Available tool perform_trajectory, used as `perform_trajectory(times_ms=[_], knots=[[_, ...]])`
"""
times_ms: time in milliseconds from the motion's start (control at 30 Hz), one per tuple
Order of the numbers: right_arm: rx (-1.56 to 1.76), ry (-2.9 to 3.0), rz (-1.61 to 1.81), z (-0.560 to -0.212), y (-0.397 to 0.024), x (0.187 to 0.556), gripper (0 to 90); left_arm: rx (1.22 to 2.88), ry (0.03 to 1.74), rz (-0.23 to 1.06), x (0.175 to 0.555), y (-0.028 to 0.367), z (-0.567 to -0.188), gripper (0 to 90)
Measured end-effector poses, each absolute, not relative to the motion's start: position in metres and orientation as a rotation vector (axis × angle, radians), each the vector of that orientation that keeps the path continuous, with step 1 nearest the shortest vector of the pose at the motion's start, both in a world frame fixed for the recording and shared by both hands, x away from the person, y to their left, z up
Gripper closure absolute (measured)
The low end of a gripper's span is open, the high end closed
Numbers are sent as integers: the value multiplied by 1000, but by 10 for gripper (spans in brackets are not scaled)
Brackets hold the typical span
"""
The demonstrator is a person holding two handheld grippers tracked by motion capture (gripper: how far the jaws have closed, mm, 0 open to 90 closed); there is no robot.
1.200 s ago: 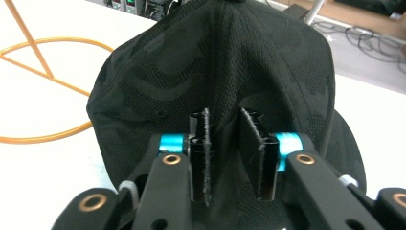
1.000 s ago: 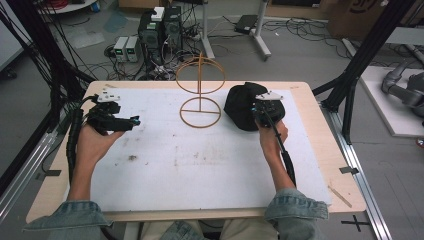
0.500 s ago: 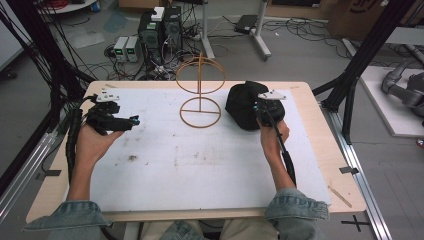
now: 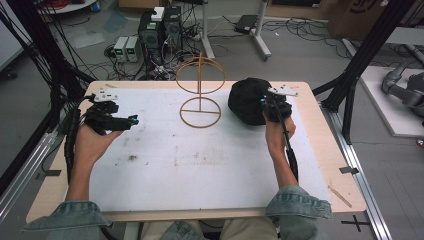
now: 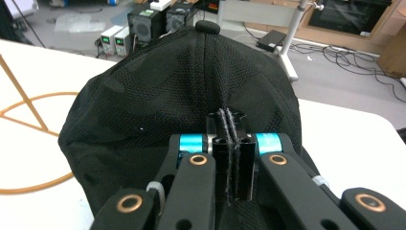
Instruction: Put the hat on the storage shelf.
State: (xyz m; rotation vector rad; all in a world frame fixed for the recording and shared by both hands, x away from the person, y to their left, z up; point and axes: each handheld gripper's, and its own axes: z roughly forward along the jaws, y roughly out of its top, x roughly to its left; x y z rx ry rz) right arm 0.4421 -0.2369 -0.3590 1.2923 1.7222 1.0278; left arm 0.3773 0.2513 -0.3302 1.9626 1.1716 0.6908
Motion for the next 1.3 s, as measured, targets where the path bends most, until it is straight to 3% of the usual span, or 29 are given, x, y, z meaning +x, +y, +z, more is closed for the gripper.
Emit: perform_trajectory(times_ms=[1300], knots=[[1405, 1489, 1239, -284, -268, 441, 900, 1961, 1175, 681, 379, 253, -330, 244]])
